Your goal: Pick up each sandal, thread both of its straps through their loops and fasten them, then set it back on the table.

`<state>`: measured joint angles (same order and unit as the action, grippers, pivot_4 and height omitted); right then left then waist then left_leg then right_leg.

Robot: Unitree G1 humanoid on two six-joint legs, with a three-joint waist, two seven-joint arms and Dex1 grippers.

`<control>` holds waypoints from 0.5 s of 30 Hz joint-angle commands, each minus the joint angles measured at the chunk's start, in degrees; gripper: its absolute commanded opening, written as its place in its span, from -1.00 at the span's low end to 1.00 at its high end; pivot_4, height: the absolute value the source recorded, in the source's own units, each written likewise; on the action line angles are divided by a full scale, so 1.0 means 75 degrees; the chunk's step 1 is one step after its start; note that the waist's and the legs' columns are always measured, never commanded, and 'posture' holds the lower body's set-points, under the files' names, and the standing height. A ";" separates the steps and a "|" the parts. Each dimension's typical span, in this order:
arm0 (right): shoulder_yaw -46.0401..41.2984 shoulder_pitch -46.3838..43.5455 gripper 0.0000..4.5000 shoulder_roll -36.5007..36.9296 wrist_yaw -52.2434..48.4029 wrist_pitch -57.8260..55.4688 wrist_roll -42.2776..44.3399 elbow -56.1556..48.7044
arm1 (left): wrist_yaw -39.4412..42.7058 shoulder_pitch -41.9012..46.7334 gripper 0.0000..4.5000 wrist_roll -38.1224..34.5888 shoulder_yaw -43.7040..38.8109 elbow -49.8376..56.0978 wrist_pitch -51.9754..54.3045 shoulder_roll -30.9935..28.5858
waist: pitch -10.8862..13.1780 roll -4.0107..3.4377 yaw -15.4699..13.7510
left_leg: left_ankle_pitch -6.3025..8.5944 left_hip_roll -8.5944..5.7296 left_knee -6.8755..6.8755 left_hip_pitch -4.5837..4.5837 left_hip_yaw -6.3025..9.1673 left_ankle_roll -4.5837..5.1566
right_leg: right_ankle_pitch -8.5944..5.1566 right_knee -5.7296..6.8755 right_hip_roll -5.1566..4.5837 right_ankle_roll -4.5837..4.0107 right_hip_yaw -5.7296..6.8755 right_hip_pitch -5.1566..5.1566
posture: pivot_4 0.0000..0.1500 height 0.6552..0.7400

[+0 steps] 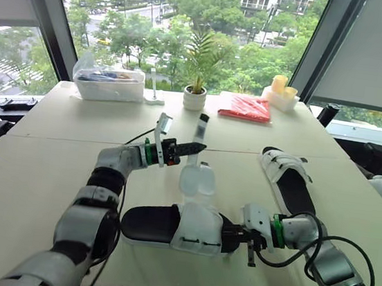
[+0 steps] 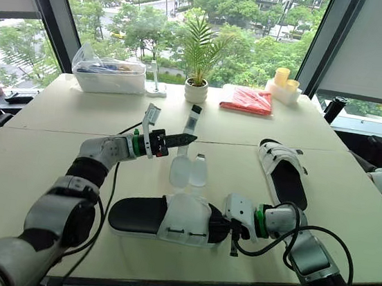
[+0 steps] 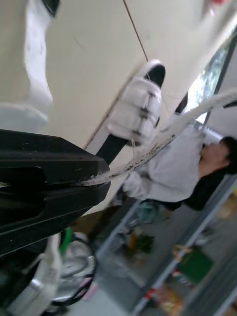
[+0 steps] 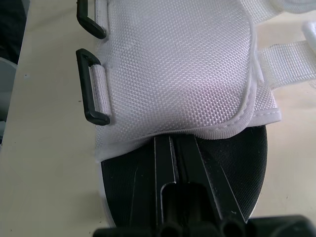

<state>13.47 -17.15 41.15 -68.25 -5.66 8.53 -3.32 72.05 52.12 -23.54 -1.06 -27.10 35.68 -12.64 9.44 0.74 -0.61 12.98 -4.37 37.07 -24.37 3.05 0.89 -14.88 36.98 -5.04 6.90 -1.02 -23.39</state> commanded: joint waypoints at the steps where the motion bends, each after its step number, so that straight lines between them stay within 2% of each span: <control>1: 0.0196 0.0151 -1.00 0.0220 -0.0156 0.0027 -0.0289 0.0273 | 0.0636 -0.0680 -0.99 0.0625 0.1190 0.2382 -0.1577 -0.0470 | 0.0000 0.0000 -0.0013 | 0.0000 0.0000 0.0000 0.0000 0.0001 0.0000 | 0.0000 -0.0001 -0.0001 -0.0001 -0.0001 0.0003 | 1.00 1.00; 4: 0.0215 0.0117 -1.00 0.0261 -0.0204 0.0117 -0.0297 0.0381 | 0.1098 -0.1325 -0.99 0.1825 0.2189 0.2980 -0.4692 -0.1011 | -0.0008 -0.0012 -0.0036 | 0.0007 0.0000 -0.0002 0.0004 0.0001 -0.0012 | 0.0000 -0.0016 -0.0005 -0.0006 -0.0001 0.0012 | 1.00 1.00; 7: 0.0273 0.0069 -1.00 0.0276 -0.0247 0.0215 -0.0358 0.0491 | 0.1483 -0.1601 -0.99 0.2500 0.2797 0.2664 -0.7886 -0.1375 | -0.0023 -0.0038 -0.0038 | 0.0010 0.0002 -0.0012 0.0015 0.0001 -0.0016 | 0.0002 -0.0057 -0.0007 -0.0049 0.0006 0.0034 | 1.00 1.00; 15: 0.0347 0.0095 -1.00 0.0340 -0.0377 0.0371 -0.0414 0.0629 | 0.1491 -0.1366 -0.99 0.2992 0.3633 0.1336 -1.2568 -0.1897 | -0.0025 -0.0040 -0.0036 | 0.0007 0.0007 -0.0013 0.0015 0.0003 0.0014 | 0.0008 -0.0103 -0.0007 -0.0064 0.0013 0.0038 | 1.00 1.00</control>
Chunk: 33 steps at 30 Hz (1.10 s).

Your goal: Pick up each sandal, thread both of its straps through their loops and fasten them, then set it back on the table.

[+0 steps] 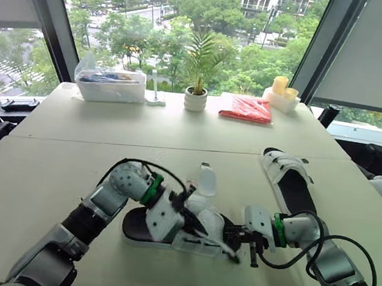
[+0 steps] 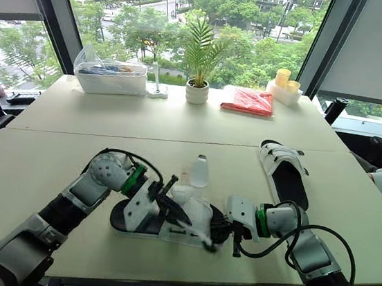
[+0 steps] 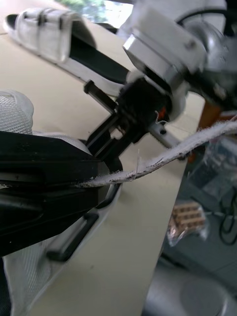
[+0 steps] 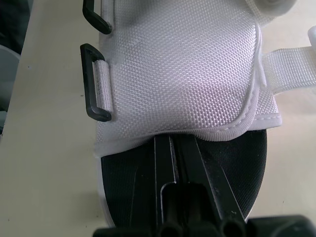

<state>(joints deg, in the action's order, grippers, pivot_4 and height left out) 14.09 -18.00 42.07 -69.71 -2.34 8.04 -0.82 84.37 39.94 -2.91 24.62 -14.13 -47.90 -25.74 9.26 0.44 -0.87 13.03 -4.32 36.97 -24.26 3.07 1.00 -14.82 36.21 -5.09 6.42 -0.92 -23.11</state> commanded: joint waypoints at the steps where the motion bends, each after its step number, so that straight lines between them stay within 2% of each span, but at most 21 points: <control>1: 0.0269 0.0208 -1.00 0.0225 -0.0192 -0.0059 -0.0352 0.0307 | -0.0295 0.0326 -0.88 0.0462 0.0285 -0.0664 -0.1926 -0.0214 | 0.0000 0.0000 -0.0003 | 0.0000 0.0000 0.0000 0.0000 0.0000 0.0002 | 0.0000 -0.0001 0.0000 0.0001 0.0000 0.0001 | 1.00 1.00; 3: 0.0272 0.0209 -1.00 0.0238 -0.0208 -0.0050 -0.0351 0.0317 | -0.0599 0.0428 -0.64 0.0814 0.0403 -0.1091 -0.2535 -0.0322 | 0.0000 0.0000 -0.0004 | 0.0001 0.0000 0.0002 0.0000 0.0000 0.0004 | 0.0001 -0.0006 0.0000 0.0001 0.0002 0.0001 | 1.00 1.00; 10: 0.0305 0.0183 -1.00 0.0283 -0.0270 0.0003 -0.0365 0.0411 | -0.1753 0.0342 0.89 0.1426 0.0281 -0.1192 -0.3023 -0.0928 | -0.0012 -0.0011 0.0001 | 0.0004 0.0000 0.0002 0.0009 0.0007 0.0014 | 0.0014 -0.0008 0.0007 0.0028 0.0009 0.0026 | 1.00 1.00; 11: 0.0320 0.0159 -1.00 0.0273 -0.0267 0.0016 -0.0374 0.0445 | -0.1993 0.0300 0.98 0.1395 0.0161 -0.1174 -0.2913 -0.0980 | -0.0012 -0.0011 0.0000 | 0.0005 0.0000 0.0003 0.0018 0.0008 0.0015 | 0.0014 -0.0010 0.0007 0.0028 0.0011 0.0026 | 1.00 1.00; 15: 0.0358 0.0111 -1.00 0.0250 -0.0272 0.0078 -0.0386 0.0539 | -0.2694 0.0071 0.98 0.1136 -0.0282 -0.1031 -0.1698 -0.1218 | -0.0012 -0.0011 -0.0005 | 0.0009 -0.0001 0.0007 0.0044 0.0010 0.0022 | 0.0013 -0.0015 0.0007 0.0027 0.0014 0.0049 | 1.00 1.00; 16: 0.0374 0.0090 -1.00 0.0233 -0.0267 0.0115 -0.0402 0.0581 | -0.2606 -0.0163 0.98 0.0468 -0.0451 -0.0727 -0.0376 -0.1351 | -0.0012 -0.0011 0.0004 | 0.0009 -0.0001 0.0007 0.0045 0.0011 0.0022 | 0.0013 -0.0014 0.0008 0.0028 0.0015 0.0049 | 1.00 1.00; 18: 0.0399 0.0061 -1.00 0.0216 -0.0255 0.0162 -0.0419 0.0636 | -0.2475 -0.0476 0.98 -0.0329 -0.0678 -0.0239 0.1317 -0.1522 | -0.0012 -0.0011 0.0021 | 0.0010 -0.0001 0.0007 0.0045 0.0011 0.0025 | 0.0013 -0.0009 0.0009 0.0033 0.0017 0.0047 | 1.00 1.00; 21: 0.0439 0.0021 -1.00 0.0224 -0.0269 0.0235 -0.0435 0.0702 | -0.2481 -0.1103 0.98 -0.2600 -0.1126 0.1362 0.6170 -0.2014 | -0.0011 -0.0011 0.0038 | 0.0011 0.0002 0.0006 0.0046 0.0014 0.0027 | 0.0012 -0.0006 0.0013 0.0036 0.0018 0.0048 | 1.00 1.00; 22: 0.0452 0.0009 -1.00 0.0231 -0.0280 0.0268 -0.0445 0.0731 | -0.2468 -0.1282 0.98 -0.3635 -0.1277 0.1900 0.7902 -0.2309 | -0.0010 -0.0011 0.0034 | 0.0011 0.0004 0.0006 0.0045 0.0017 0.0028 | 0.0011 -0.0005 0.0015 0.0037 0.0019 0.0049 | 1.00 1.00; 25: 0.0483 -0.0033 -1.00 0.0239 -0.0316 0.0341 -0.0458 0.0812 | -0.2244 -0.1722 0.98 -0.5969 -0.1608 0.2986 1.1516 -0.3185 | -0.0007 -0.0008 0.0050 | 0.0011 0.0004 0.0009 0.0051 0.0024 0.0029 | 0.0007 -0.0002 0.0021 0.0042 0.0024 0.0052 | 1.00 1.00; 29: 0.0526 -0.0061 -1.00 0.0228 -0.0324 0.0377 -0.0451 0.0831 | -0.2095 -0.2468 0.98 -0.7750 -0.1945 0.4071 1.3866 -0.3901 | -0.0004 -0.0013 0.0029 | 0.0017 0.0004 -0.0001 0.0093 0.0025 0.0031 | -0.0008 -0.0009 0.0016 0.0035 0.0023 0.0089 | 1.00 1.00; 33: 0.0567 -0.0060 -1.00 0.0189 -0.0334 0.0352 -0.0441 0.0783 | -0.2520 -0.3143 0.98 -0.8307 -0.2038 0.4796 1.4688 -0.3840 | -0.0004 -0.0012 0.0010 | 0.0020 0.0004 -0.0004 0.0105 0.0026 0.0026 | -0.0018 -0.0012 0.0006 0.0017 0.0017 0.0103 | 1.00 1.00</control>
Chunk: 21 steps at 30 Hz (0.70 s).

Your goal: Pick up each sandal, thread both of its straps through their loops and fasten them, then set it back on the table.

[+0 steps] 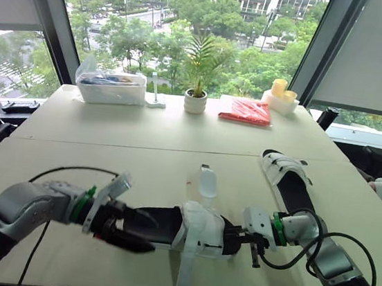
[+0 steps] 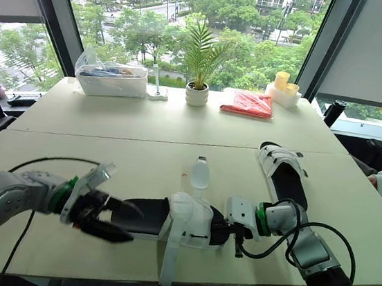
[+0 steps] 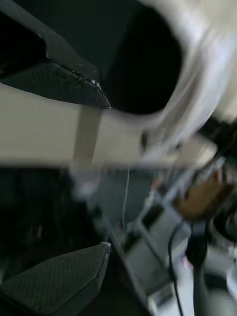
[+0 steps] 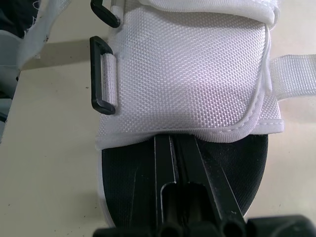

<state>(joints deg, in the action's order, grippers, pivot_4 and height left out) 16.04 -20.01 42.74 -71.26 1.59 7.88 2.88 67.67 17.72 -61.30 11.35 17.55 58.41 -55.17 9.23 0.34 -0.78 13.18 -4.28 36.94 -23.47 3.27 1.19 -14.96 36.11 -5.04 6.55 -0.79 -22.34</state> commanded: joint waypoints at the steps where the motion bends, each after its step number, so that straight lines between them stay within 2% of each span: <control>1: 0.0311 0.0211 -1.00 0.0092 -0.0128 -0.0177 -0.0413 0.0281 | -0.0510 -0.0237 0.98 -0.0609 -0.0268 0.0656 0.0633 0.0258 | 0.0000 0.0000 -0.0007 | 0.0005 0.0001 0.0000 0.0000 0.0001 -0.0008 | -0.0010 0.0000 -0.0002 -0.0019 0.0000 0.0000 | 1.00 1.00; 3: 0.0315 0.0213 -1.00 0.0089 -0.0127 -0.0191 -0.0405 0.0257 | -0.1025 -0.0270 0.98 -0.0667 -0.0186 0.0784 0.0832 0.0667 | -0.0001 0.0001 -0.0014 | 0.0008 0.0000 -0.0001 0.0001 0.0002 -0.0015 | -0.0011 -0.0001 -0.0005 -0.0022 0.0000 0.0002 | 1.00 1.00; 8: 0.0262 0.0220 -1.00 0.0144 -0.0140 -0.0308 -0.0334 0.0133 | -0.2189 -0.0207 0.98 0.0262 0.0327 0.0750 0.0826 0.1677 | -0.0002 0.0001 -0.0002 | 0.0011 0.0000 -0.0011 0.0001 -0.0001 -0.0020 | -0.0011 -0.0008 -0.0009 -0.0023 -0.0003 -0.0001 | 1.00 1.00; 18: 0.0182 0.0401 -1.00 0.0264 -0.0184 -0.0520 -0.0297 -0.0218 | -0.2918 -0.0290 0.98 0.1403 0.0912 0.0535 0.0510 0.2902 | -0.0003 -0.0001 -0.0027 | 0.0013 -0.0002 -0.0023 -0.0001 -0.0002 -0.0023 | -0.0013 -0.0023 -0.0014 -0.0025 -0.0002 -0.0002 | 1.00 1.00; 21: 0.0179 0.0387 -1.00 0.0258 -0.0187 -0.0546 -0.0311 -0.0228 | -0.3011 -0.0365 0.63 0.1491 0.0863 0.0467 0.0489 0.3223 | -0.0003 -0.0001 -0.0025 | 0.0013 -0.0002 -0.0030 -0.0002 -0.0002 -0.0023 | -0.0013 -0.0031 -0.0015 -0.0026 -0.0002 -0.0002 | 1.00 1.00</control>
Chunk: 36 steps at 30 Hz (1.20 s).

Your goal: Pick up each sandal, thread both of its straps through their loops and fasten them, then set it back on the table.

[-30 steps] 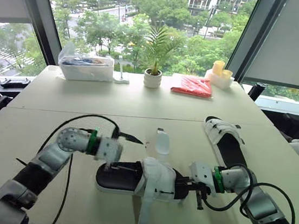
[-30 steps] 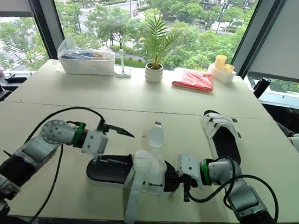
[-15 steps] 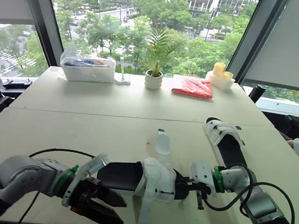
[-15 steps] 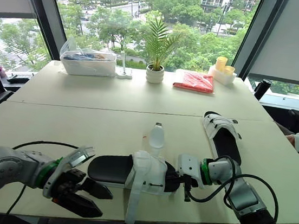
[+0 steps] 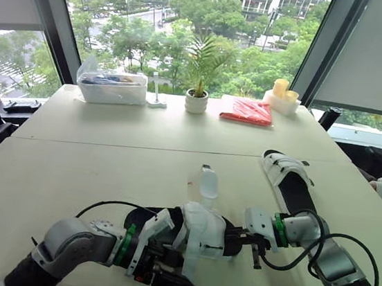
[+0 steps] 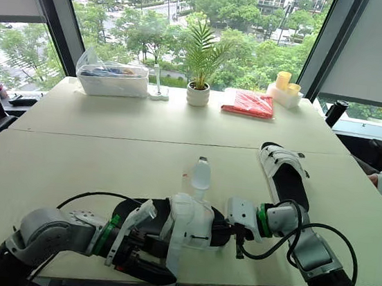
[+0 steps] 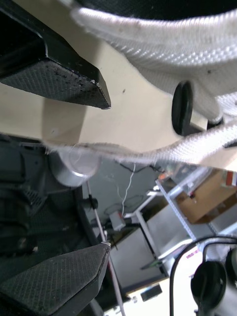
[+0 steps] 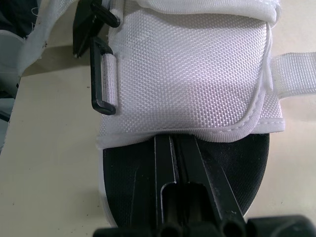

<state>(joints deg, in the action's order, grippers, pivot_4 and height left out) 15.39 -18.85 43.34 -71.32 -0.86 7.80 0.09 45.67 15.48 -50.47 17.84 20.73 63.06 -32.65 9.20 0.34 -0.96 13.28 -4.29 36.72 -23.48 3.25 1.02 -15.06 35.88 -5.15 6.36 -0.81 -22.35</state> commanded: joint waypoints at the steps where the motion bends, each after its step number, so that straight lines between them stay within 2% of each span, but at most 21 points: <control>1: 0.0269 0.0219 -1.00 0.0170 -0.0178 -0.0235 -0.0305 0.0142 | -0.0070 -0.0083 0.51 0.0046 -0.0054 0.0024 -0.0121 0.0273 | 0.0000 0.0000 0.0002 | 0.0000 0.0000 -0.0003 0.0000 0.0000 0.0000 | 0.0000 -0.0002 0.0000 0.0000 0.0000 0.0001 | 1.00 1.00; 7: 0.0267 0.0194 -1.00 0.0172 -0.0190 -0.0237 -0.0309 0.0161 | -0.0032 -0.0079 -0.85 -0.0025 -0.0308 -0.0084 0.0020 0.0360 | 0.0000 0.0000 0.0009 | -0.0001 0.0000 -0.0024 0.0000 0.0000 0.0000 | 0.0000 -0.0022 0.0000 0.0000 0.0001 -0.0002 | 1.00 1.00; 8: 0.0267 0.0190 -1.00 0.0171 -0.0193 -0.0237 -0.0309 0.0167 | -0.0021 -0.0044 -0.98 -0.0099 -0.0376 -0.0106 0.0091 0.0371 | -0.0002 -0.0003 0.0002 | -0.0001 0.0000 -0.0026 0.0000 0.0000 0.0000 | 0.0000 -0.0026 0.0000 0.0000 0.0001 -0.0001 | 1.00 1.00; 14: 0.0314 0.0099 -1.00 0.0122 -0.0209 -0.0246 -0.0328 0.0227 | 0.0343 0.1064 -0.98 -0.1550 -0.1478 -0.0821 0.1328 0.0354 | -0.0001 -0.0001 0.0008 | -0.0001 0.0001 -0.0027 0.0001 0.0002 0.0001 | 0.0001 -0.0038 0.0001 -0.0001 0.0006 0.0002 | 1.00 1.00; 18: 0.0371 0.0022 -1.00 0.0078 -0.0237 -0.0224 -0.0358 0.0300 | 0.0683 0.2000 -0.98 -0.1715 -0.1763 -0.1604 0.1638 0.0338 | 0.0000 0.0000 0.0031 | -0.0003 0.0000 -0.0030 0.0001 0.0002 0.0002 | 0.0001 -0.0044 0.0003 0.0001 0.0008 0.0003 | 1.00 1.00; 21: 0.0397 -0.0029 -1.00 0.0062 -0.0259 -0.0185 -0.0375 0.0350 | 0.0892 0.3004 -0.98 -0.1384 -0.1843 -0.2831 0.1499 0.0560 | 0.0002 0.0004 0.0022 | -0.0013 -0.0001 -0.0041 0.0002 0.0000 0.0011 | 0.0003 -0.0049 0.0006 0.0004 0.0008 -0.0002 | 1.00 1.00; 25: 0.0436 -0.0060 -1.00 0.0035 -0.0251 -0.0166 -0.0389 0.0374 | 0.1359 0.3761 -0.98 -0.0923 -0.1553 -0.3946 0.1298 0.0834 | 0.0003 0.0007 0.0031 | -0.0021 -0.0001 -0.0052 0.0002 0.0001 0.0002 | 0.0004 -0.0047 0.0009 0.0004 0.0009 -0.0003 | 1.00 1.00; 36: 0.0492 0.0010 -1.00 0.0043 -0.0208 -0.0198 -0.0392 0.0268 | 0.2923 0.4399 -0.98 0.0554 -0.0509 -0.5266 0.0687 0.0941 | 0.0004 0.0009 0.0037 | -0.0026 -0.0001 -0.0076 0.0001 0.0001 -0.0008 | 0.0005 -0.0047 0.0009 0.0005 0.0006 -0.0002 | 1.00 1.00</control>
<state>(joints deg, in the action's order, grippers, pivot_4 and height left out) 16.95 -20.48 43.28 -72.71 -0.87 7.75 0.48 65.60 47.09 -47.30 14.04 -18.69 69.27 -25.04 9.23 0.41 -0.68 13.09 -4.30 36.15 -23.47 3.26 0.94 -15.02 35.53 -5.10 6.39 -0.76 -22.37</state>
